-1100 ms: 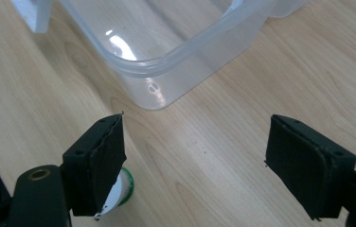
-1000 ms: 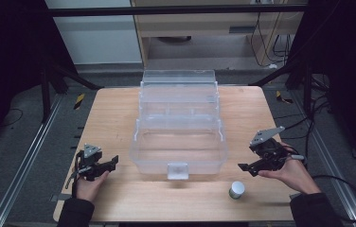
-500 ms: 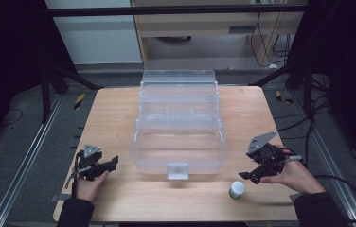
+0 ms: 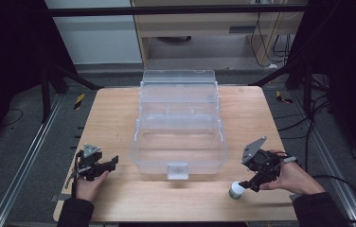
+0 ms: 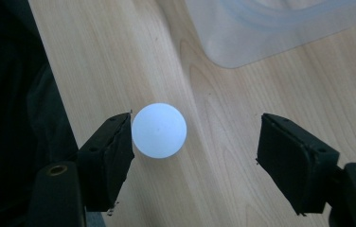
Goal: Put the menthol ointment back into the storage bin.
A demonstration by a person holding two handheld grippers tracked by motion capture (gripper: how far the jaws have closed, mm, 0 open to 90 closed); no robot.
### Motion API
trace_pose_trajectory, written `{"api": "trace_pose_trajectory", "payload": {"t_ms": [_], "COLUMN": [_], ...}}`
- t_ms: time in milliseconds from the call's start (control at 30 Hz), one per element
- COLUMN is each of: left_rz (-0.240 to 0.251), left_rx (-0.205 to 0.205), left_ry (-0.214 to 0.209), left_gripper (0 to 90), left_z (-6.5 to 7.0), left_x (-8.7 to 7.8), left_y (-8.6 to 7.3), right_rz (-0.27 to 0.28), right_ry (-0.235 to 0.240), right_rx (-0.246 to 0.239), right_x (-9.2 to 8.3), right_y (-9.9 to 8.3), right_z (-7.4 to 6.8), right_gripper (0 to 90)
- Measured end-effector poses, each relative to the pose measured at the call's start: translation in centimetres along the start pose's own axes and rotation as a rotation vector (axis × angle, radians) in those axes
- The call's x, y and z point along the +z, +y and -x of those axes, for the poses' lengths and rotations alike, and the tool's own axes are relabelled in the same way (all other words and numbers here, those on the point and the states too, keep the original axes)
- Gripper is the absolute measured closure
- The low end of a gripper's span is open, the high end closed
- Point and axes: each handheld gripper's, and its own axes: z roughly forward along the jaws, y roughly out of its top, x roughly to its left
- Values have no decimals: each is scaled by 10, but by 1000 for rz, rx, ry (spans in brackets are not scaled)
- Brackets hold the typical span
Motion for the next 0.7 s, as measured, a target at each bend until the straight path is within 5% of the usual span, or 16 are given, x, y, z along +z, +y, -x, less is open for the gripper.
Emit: {"api": "trace_pose_trajectory", "payload": {"t_ms": [700], "left_rz": [8], "left_rx": [11], "left_ry": [5], "left_gripper": [279], "left_z": [1], "left_x": [-1], "left_y": [1], "right_rz": [-135], "right_ry": [35], "right_rx": [-88], "right_x": [32], "right_y": [5], "right_z": [-19], "right_gripper": [325]}}
